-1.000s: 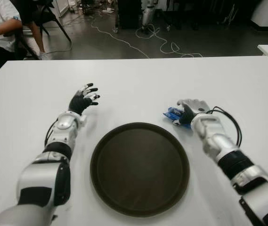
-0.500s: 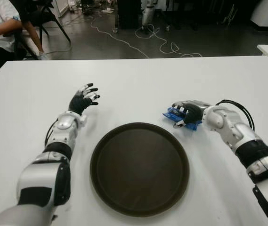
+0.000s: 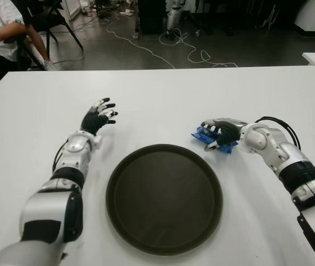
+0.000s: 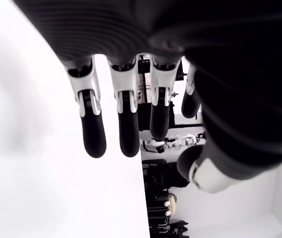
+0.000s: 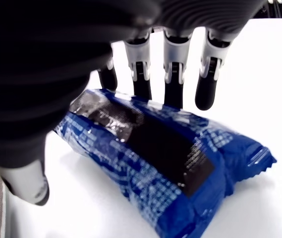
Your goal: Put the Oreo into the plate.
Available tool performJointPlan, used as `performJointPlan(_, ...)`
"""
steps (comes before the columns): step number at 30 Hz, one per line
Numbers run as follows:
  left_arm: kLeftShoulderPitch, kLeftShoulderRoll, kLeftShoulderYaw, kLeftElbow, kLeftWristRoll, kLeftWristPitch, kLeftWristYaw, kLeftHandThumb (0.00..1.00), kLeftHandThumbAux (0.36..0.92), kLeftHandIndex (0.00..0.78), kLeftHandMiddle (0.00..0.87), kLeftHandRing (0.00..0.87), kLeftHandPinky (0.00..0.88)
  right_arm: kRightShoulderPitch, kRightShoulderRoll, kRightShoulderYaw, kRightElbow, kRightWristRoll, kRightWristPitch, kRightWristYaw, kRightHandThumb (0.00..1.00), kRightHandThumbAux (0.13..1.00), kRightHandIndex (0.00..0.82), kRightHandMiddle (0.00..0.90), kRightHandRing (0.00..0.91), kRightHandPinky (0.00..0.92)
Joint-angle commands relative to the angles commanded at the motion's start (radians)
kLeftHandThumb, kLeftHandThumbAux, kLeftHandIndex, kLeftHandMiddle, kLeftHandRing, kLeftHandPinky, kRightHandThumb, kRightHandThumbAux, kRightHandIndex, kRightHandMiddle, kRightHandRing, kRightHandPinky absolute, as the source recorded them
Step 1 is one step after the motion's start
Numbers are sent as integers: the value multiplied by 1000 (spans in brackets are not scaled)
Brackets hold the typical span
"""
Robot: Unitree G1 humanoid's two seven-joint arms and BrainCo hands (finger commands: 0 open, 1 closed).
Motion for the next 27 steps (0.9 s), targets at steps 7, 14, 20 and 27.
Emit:
performJointPlan(7,0,0,0,0,0,0,-2,42,744,105,187,250,334,2,-4,-2,-12,12,11,12,186,686,156,309,353,352)
performJointPlan(14,0,1,-2,0,3,-3,5,46,751,110,198,255,336,1,-17,3,-13,6,-15,-8,366,710,136,314,354,345)
performJointPlan(20,0,0,-4,0,7,-6,11,41,742,116,204,252,319,8,-18,-4,-18,6,-15,-32,398,684,132,293,325,320)
performJointPlan(27,0,-1,-3,0,4,-4,9,43,726,114,200,251,328,15,-19,-10,-31,9,3,-36,354,654,125,267,300,308)
